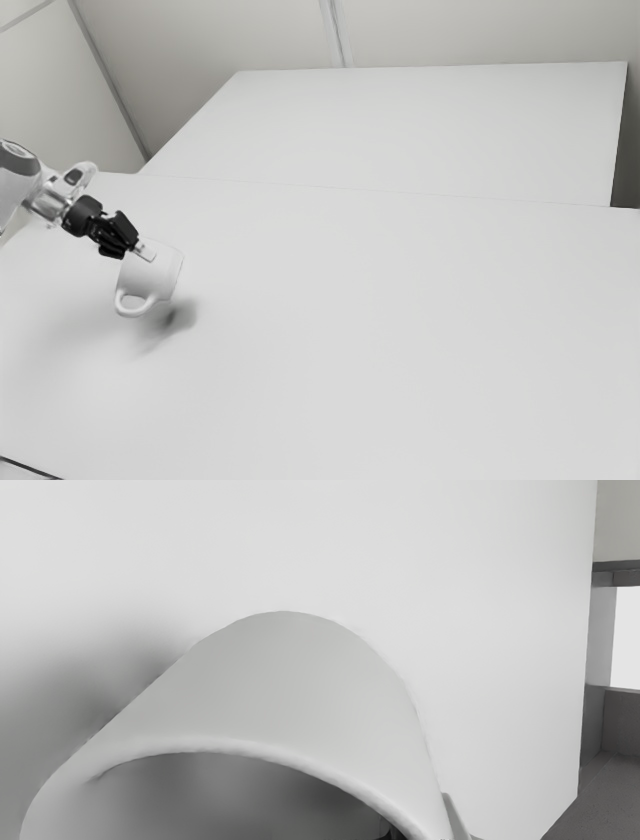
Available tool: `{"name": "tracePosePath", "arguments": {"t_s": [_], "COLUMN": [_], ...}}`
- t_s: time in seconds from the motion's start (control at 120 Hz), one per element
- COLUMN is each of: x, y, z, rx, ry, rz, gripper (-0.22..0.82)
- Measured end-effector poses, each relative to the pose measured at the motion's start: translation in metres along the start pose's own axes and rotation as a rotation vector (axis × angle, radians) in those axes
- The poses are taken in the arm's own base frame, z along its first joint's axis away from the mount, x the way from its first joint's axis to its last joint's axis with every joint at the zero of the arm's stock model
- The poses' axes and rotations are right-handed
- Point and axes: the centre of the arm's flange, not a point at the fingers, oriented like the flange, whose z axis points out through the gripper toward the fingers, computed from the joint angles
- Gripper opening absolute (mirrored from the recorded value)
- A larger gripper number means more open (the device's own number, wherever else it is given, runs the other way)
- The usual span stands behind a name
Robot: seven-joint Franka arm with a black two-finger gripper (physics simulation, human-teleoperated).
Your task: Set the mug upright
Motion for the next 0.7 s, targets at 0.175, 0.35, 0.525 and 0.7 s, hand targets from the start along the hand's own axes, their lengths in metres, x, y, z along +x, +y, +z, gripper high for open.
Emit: {"name": "tracePosePath", "arguments": {"t_s": [0.175,0.35,0.525,0.7], "x": [0.009,0.015,0.015,0.016], "y": [0.022,0.043,0.064,0.078], "z": [0.039,0.069,0.093,0.106], "rx": [0.196,0.395,0.54,0.666], "ry": [-0.025,-0.031,-0.027,-0.021], "rz": [-0.089,-0.164,-0.241,-0.32], "gripper": [-0.17,-0.17,-0.17,-0.17]}}
